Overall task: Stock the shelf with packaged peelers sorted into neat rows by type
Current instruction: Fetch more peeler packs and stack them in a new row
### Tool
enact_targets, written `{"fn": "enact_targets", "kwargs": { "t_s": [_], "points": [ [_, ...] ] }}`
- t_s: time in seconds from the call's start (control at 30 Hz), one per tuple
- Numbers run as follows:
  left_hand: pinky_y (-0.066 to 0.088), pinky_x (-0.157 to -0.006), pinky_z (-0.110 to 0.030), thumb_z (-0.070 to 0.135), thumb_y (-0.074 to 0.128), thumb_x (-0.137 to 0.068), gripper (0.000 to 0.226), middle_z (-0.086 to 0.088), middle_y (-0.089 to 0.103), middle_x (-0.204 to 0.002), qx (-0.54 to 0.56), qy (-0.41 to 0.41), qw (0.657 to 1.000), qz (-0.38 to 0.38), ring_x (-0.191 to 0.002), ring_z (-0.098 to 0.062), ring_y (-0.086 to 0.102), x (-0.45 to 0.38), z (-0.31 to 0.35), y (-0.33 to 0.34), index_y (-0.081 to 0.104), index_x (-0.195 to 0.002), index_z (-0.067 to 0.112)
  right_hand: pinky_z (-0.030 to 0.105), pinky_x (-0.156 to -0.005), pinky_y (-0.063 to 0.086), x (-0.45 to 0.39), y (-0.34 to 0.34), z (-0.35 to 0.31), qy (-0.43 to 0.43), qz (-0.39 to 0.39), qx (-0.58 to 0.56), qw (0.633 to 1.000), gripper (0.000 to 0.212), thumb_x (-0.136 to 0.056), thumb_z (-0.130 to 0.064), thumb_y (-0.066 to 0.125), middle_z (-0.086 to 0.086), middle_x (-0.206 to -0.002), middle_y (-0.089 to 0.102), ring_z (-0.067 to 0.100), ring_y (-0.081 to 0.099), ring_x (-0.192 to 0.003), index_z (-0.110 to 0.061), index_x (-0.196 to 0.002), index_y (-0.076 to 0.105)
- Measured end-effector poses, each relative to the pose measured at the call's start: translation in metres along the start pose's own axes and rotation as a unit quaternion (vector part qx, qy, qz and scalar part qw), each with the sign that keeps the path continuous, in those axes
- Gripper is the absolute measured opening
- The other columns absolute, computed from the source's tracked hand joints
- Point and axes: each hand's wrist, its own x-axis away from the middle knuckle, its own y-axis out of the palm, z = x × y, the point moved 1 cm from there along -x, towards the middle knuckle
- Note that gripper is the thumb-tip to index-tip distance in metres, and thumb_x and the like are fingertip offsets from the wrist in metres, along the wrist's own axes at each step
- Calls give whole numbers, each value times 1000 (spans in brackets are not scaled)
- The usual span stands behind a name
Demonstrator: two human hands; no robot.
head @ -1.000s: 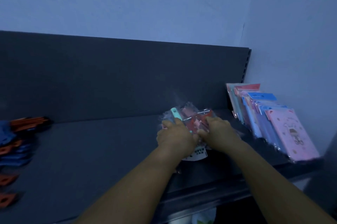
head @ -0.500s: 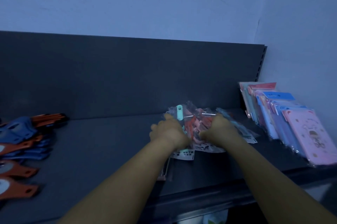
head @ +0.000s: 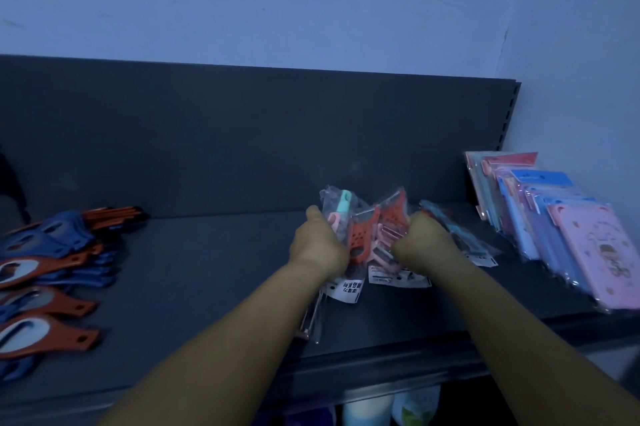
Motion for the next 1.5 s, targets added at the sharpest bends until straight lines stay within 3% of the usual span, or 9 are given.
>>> {"fn": "enact_targets", "kwargs": {
  "t_s": [0.13, 0.23, 0.5, 0.63, 0.77, 0.97, 1.13, 1.27, 1.5],
  "points": [
    [56, -83, -41, 2, 58, -84, 46, -10, 57, -114, 12, 9, 1000, 9, -99, -30, 61, 2, -2, -3, 40, -125, 13, 36, -72, 54, 5, 6, -5, -13, 0, -36, 999, 41, -81, -6, 59, 17, -109, 60, 31, 64, -89, -4, -121, 49],
    [57, -78, -39, 1, 58, -83, 37, -9, 60, -107, 36, 22, 999, 24, -93, -28, 62, 1, -2, -6, 46, -116, 15, 33, -75, 48, 8, 7, -9, -10, 16, -47, 999, 45, -83, -3, 55, 20, -125, 50, 34, 59, -99, -1, -127, 45],
    [55, -71, -33, -5, 50, -85, 55, -6, 61, -108, 109, 50, 991, 52, -90, -24, 62, 3, -1, -15, 45, -131, 23, 32, -72, 43, 25, 2, -11, -2, 81, -125, 989, 38, -87, -2, 50, 22, -122, 51, 35, 56, -102, 3, -123, 41],
    [53, -78, -30, -2, 53, -84, 60, -3, 61, -113, 143, 81, 986, 39, -93, -22, 61, 12, 5, -19, 43, -136, 26, 24, -57, 34, 47, -1, -16, -8, 115, -157, 981, 33, -89, -1, 46, 22, -114, 54, 28, 51, -84, 4, -120, 41],
    [52, -65, -30, -2, 53, -84, 53, -3, 62, -104, 169, 92, 981, 23, -86, -22, 61, 21, 8, -23, 47, -130, 24, 25, -54, 33, 66, -3, -21, -1, 150, -181, 972, 25, -89, 2, 42, 14, -96, 49, 20, 47, -70, 3, -114, 40],
    [52, -77, -31, -1, 52, -86, 48, -4, 61, -106, 164, 103, 981, -8, -93, -24, 60, 35, 2, -30, 46, -129, 21, 23, -48, 28, 90, -1, -28, 3, 176, -184, 967, 15, -87, 1, 44, 4, -77, 45, 22, 47, -72, -6, -98, 39],
    [54, -79, -34, -2, 52, -84, 47, -6, 61, -104, 151, 94, 984, -13, -92, -26, 60, 34, -7, -42, 49, -127, 18, 25, -62, 30, 99, -1, -22, 23, 221, -180, 958, 12, -86, 2, 40, 9, -82, 46, 25, 45, -75, -8, -92, 37],
    [49, -67, -29, -1, 51, -85, 47, -4, 59, -100, 167, 99, 981, -19, -87, -24, 58, 33, -2, -42, 48, -128, 18, 25, -50, 26, 96, -8, -20, 7, 246, -167, 955, 8, -89, 1, 39, 5, -75, 44, 24, 45, -74, -7, -93, 38],
    [53, -74, -34, -1, 54, -85, 50, -3, 59, -103, 199, 91, 975, -40, -91, -23, 60, 33, 16, -27, 47, -129, 21, 26, -68, 34, 87, -26, -13, 17, 260, -166, 951, 16, -89, 1, 40, 12, -90, 49, 24, 47, -79, 1, -104, 44]
  ]
}}
